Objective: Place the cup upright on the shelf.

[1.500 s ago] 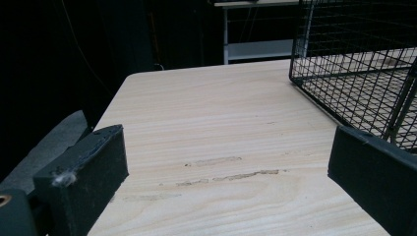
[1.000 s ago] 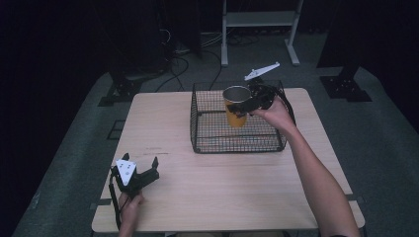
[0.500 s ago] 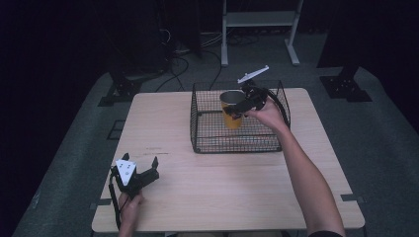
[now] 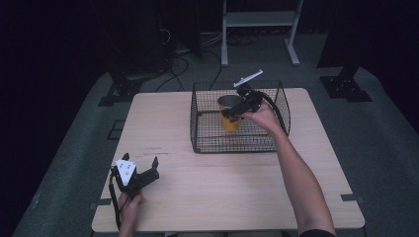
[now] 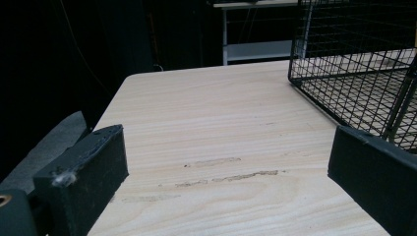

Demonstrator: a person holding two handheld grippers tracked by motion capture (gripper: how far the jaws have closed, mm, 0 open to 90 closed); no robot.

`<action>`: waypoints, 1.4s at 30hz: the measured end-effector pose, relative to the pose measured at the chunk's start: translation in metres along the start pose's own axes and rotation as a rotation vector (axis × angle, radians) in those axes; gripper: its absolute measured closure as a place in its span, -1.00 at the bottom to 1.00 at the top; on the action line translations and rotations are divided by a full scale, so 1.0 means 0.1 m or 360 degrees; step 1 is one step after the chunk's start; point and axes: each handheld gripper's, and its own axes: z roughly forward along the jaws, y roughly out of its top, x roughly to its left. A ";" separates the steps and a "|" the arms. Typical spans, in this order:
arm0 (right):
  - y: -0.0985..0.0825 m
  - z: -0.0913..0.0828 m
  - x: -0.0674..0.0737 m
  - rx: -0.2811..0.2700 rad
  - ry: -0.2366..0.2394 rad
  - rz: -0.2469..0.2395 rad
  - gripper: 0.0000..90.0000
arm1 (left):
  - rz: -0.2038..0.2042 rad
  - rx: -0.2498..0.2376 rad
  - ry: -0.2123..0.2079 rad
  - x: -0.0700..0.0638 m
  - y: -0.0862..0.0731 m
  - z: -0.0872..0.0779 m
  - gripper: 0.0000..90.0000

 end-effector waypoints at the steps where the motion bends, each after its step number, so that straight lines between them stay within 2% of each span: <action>1: 0.00 0.00 0.00 0.0000 0.0000 0.0000 -0.71 | 0.0000 0.0000 0.0000 0.00 0.00 0.00 -0.98; 9: -0.04 0.09 -0.06 0.0044 -0.0007 0.0015 -0.71 | 0.0000 -0.0001 -0.0001 0.00 0.00 0.00 -0.98; 15: -0.07 0.17 -0.09 0.0111 -0.0006 0.0011 -0.71 | 0.0000 0.0001 0.0001 0.00 0.00 0.00 -0.98; 16: -0.08 0.19 -0.10 0.0117 -0.0008 0.0030 -0.71 | 0.0000 0.0001 0.0001 0.00 0.00 0.00 -0.98; 21: -0.10 0.21 -0.12 0.0125 -0.0012 0.0035 -0.71 | 0.0002 0.0000 0.0000 0.00 0.00 0.00 -0.98; 35: -0.13 0.30 -0.15 0.0162 -0.0104 0.0006 -0.71 | -0.0001 -0.0001 0.0001 0.00 0.00 0.00 -0.98; 42: -0.13 0.32 -0.12 0.0158 -0.0108 -0.0015 -0.71 | -0.0002 0.0000 0.0001 0.00 0.00 0.00 -0.98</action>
